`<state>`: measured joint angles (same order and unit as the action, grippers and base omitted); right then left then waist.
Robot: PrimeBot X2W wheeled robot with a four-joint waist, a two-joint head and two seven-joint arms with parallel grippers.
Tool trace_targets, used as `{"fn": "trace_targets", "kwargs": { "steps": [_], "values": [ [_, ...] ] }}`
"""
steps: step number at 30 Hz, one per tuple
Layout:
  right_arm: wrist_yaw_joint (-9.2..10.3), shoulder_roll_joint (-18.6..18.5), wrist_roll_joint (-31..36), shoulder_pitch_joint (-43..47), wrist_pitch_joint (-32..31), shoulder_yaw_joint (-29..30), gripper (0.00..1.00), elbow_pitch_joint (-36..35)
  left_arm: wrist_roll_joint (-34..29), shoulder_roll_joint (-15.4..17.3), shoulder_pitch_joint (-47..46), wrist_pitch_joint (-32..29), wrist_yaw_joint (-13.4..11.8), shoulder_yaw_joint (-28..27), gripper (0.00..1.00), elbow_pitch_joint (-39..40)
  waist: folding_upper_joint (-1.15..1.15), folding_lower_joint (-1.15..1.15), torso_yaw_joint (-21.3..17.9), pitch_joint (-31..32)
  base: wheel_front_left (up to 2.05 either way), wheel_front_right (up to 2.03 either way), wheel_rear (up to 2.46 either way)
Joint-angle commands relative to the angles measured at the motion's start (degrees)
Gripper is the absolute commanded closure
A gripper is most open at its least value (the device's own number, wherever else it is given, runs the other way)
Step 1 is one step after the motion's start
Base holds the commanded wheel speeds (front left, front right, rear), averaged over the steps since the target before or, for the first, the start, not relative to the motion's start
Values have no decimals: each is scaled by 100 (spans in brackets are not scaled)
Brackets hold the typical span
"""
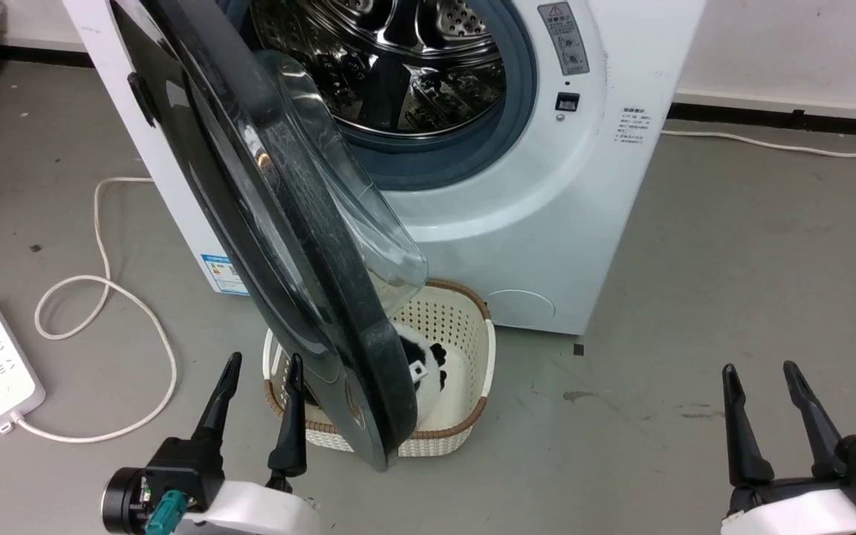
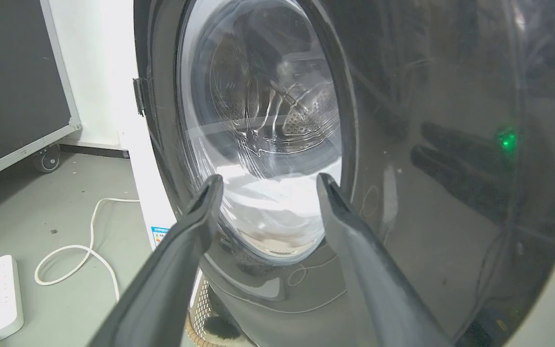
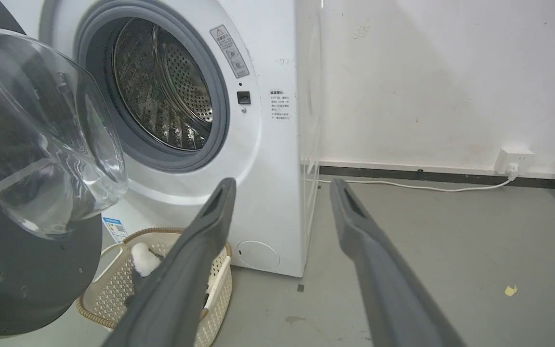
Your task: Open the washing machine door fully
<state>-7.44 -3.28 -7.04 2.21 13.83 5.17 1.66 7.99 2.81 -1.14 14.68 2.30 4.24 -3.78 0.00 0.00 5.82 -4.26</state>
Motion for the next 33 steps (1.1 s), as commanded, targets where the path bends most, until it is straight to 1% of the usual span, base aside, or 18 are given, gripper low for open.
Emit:
{"fn": "trace_targets", "kwargs": {
  "steps": [1,17,18,19,20,26,28,30,33],
  "values": [
    [-5,36,-10,83,39,-15,0,34,-54,7,83,32,27,2,0,-26,0,0,2,11,0,0,0],
    [-5,39,-22,9,102,-92,0,78,-122,7,37,32,-86,62,0,-38,0,0,-5,4,0,0,0],
    [-5,39,-7,8,103,-99,0,77,-119,7,37,32,-88,63,30,-36,0,0,-4,3,0,0,0],
    [-5,40,2,6,105,-105,0,75,-115,7,36,32,-89,63,71,-36,0,0,-4,-2,0,0,0],
    [-5,40,8,3,106,-110,0,74,-111,7,33,32,-87,63,100,-36,0,0,-2,-7,0,0,0],
    [-5,40,35,-12,110,-126,0,80,-45,7,29,32,-88,7,100,-51,0,0,-5,-5,0,0,0],
    [-5,40,48,-19,112,-130,0,86,-3,7,2,32,-122,-75,100,67,0,0,-10,2,0,0,0],
    [-5,40,54,-18,113,-117,0,88,167,7,-67,32,-208,-250,100,379,0,0,-4,22,0,0,0],
    [-5,40,52,-15,114,-116,0,91,194,7,-119,32,-251,-392,100,609,0,0,-4,39,0,0,0]
  ]
}}
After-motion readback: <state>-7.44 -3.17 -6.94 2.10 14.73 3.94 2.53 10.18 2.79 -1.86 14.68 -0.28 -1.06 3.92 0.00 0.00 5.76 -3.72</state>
